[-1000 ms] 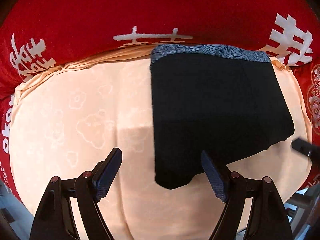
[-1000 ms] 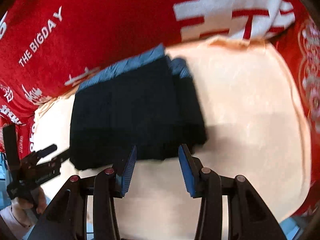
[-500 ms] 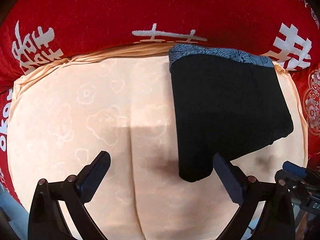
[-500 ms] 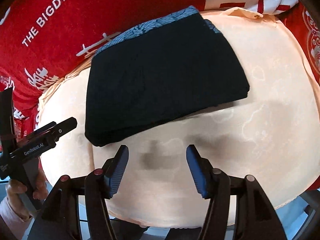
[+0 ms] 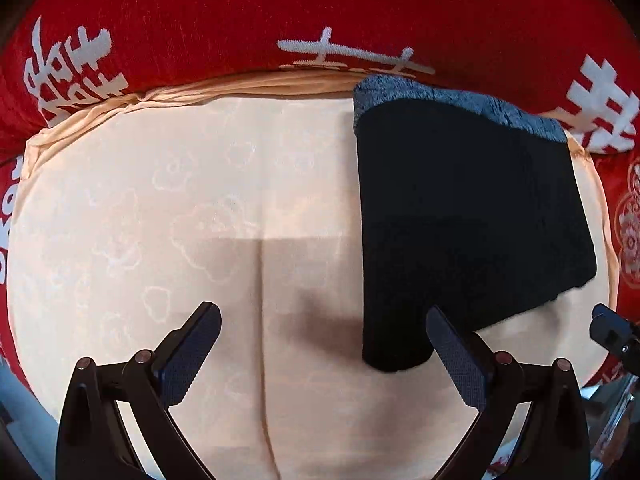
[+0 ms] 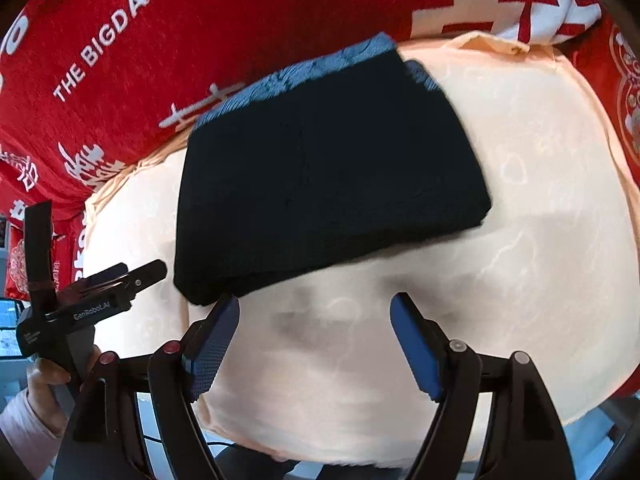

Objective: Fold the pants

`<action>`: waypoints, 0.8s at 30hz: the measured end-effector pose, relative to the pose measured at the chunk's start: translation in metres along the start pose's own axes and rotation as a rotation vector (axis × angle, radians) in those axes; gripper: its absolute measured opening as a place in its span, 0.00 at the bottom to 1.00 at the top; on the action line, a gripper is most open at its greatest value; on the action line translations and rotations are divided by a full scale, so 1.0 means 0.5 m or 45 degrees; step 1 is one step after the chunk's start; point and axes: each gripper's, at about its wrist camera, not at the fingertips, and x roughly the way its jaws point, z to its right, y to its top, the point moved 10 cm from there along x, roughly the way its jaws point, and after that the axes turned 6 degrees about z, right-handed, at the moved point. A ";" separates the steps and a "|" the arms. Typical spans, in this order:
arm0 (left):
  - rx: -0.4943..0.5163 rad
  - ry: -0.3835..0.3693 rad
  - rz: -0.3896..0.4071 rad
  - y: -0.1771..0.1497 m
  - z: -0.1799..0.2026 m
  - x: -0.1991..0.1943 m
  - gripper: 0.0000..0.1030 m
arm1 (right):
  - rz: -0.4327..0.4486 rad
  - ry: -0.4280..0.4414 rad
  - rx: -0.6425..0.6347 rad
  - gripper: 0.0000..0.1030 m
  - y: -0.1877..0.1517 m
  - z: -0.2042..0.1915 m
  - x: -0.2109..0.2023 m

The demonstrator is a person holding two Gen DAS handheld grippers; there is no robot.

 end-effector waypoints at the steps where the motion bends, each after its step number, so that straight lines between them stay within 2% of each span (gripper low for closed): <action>1: -0.010 0.003 0.000 0.007 0.001 0.001 1.00 | 0.005 -0.007 0.004 0.79 0.010 0.016 -0.002; 7: -0.069 -0.012 0.024 0.065 0.019 0.011 1.00 | -0.003 -0.028 0.043 0.79 0.070 0.096 -0.008; 13: -0.120 0.040 0.057 0.126 0.014 0.034 1.00 | -0.029 -0.044 0.053 0.79 0.140 0.164 0.004; 16: -0.158 -0.012 0.034 0.136 0.017 0.049 1.00 | -0.045 -0.022 0.066 0.79 0.165 0.186 0.019; 21: -0.089 -0.074 -0.004 0.131 0.055 0.062 1.00 | -0.093 0.050 0.069 0.80 0.179 0.202 0.050; 24: -0.086 -0.158 -0.039 0.127 0.077 0.071 1.00 | -0.130 0.116 0.075 0.80 0.183 0.202 0.070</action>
